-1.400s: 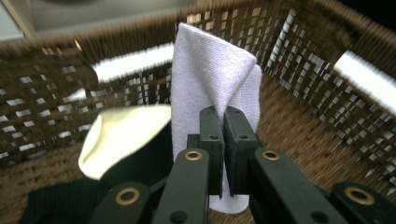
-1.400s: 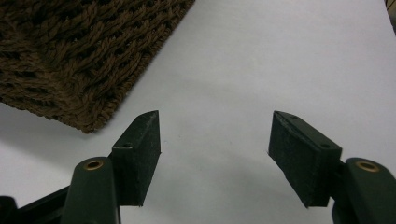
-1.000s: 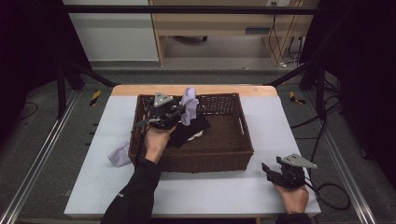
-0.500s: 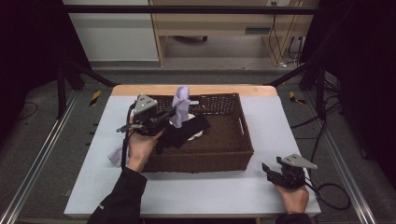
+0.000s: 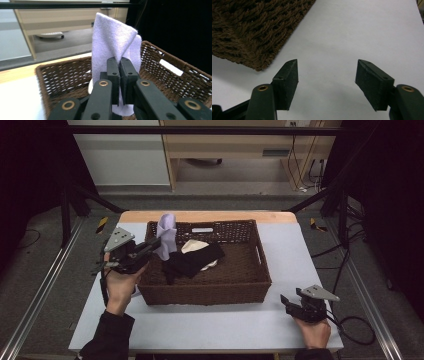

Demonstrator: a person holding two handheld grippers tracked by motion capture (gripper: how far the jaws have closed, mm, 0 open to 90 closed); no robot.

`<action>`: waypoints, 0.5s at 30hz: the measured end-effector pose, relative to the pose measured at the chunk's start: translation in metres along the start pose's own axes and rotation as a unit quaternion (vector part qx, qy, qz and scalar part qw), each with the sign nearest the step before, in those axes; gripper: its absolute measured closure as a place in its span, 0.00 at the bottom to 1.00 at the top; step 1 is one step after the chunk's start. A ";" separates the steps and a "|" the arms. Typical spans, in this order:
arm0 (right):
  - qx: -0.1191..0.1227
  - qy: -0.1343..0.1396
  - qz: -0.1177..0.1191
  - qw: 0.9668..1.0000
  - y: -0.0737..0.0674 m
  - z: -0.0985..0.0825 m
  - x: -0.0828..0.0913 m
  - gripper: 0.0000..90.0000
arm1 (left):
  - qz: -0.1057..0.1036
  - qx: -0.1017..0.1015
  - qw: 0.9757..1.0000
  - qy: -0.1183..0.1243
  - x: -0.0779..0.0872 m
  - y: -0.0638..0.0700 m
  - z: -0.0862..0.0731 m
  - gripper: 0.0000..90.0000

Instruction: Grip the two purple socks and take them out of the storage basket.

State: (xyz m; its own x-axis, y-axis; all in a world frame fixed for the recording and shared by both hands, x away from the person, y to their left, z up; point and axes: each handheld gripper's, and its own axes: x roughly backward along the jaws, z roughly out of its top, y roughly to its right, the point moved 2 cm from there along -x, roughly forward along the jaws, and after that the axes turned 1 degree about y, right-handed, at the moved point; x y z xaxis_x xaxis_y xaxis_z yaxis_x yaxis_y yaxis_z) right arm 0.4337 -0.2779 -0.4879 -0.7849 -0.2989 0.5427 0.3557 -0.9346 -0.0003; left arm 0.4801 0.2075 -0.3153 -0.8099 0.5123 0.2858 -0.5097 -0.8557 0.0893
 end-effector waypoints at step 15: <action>0.006 0.001 -0.004 1.000 0.000 0.000 0.001 0.41 | 0.055 0.031 0.998 0.021 0.049 -0.052 -0.021 0.95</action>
State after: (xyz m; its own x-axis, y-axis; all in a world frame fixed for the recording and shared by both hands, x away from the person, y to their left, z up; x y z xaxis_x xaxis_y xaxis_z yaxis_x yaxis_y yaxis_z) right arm 0.4331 -0.2783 -0.4879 -0.7893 -0.2918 0.5402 0.3552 -0.9347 0.0143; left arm 0.4607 0.2786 -0.3257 -0.8720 0.4168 0.2569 -0.3995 -0.9090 0.1188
